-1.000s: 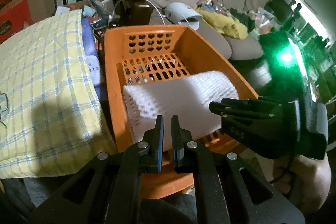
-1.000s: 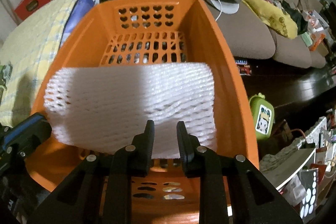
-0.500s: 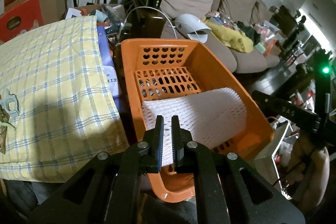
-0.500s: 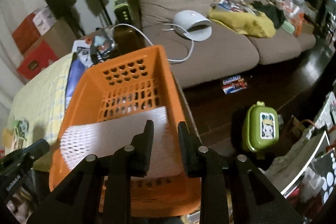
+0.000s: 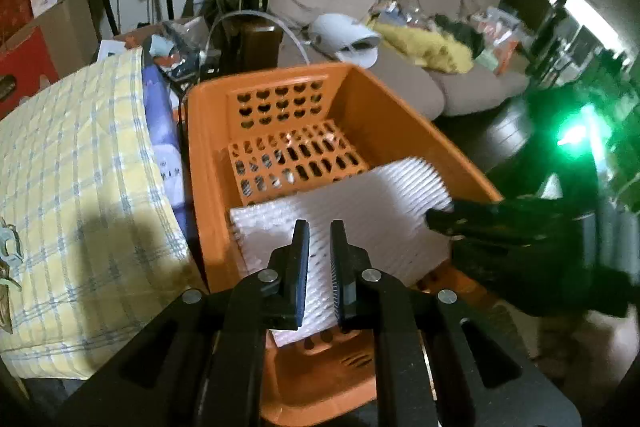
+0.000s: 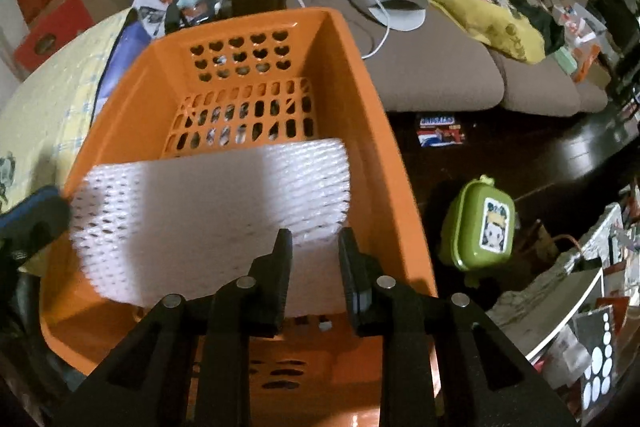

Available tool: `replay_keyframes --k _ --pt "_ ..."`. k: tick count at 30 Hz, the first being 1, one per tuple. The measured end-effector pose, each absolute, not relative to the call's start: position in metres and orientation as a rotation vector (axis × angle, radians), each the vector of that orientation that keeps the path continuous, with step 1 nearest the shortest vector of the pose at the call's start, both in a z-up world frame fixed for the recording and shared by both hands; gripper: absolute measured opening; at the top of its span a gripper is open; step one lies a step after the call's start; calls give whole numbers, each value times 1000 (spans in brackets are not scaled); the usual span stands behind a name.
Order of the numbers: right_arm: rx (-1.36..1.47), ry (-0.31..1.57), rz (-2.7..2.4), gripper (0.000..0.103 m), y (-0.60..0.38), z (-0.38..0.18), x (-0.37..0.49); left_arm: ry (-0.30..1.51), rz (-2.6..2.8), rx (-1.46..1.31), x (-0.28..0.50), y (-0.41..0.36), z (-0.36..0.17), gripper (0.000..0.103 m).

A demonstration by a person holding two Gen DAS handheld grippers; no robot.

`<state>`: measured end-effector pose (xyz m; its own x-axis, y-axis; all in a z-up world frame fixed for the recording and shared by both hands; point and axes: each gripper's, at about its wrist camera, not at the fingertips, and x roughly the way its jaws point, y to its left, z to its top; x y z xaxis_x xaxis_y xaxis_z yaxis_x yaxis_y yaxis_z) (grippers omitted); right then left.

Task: Organize objects
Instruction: 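Lift both grippers up and away from the orange basket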

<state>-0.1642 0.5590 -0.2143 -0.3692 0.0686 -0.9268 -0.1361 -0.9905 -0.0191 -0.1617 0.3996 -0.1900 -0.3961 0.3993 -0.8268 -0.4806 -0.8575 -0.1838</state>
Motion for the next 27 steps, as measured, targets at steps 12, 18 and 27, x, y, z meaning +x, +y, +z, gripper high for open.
replay_keyframes --k 12,18,27 --pt "-1653 76 2516 27 560 -206 -162 133 2186 -1420 -159 404 -223 10" --pt "-1538 74 2577 30 557 -185 -159 66 2128 -1442 -161 396 -219 11" --pt "-1477 74 2616 34 549 -175 -161 15 2224 -1313 -157 361 -172 20"
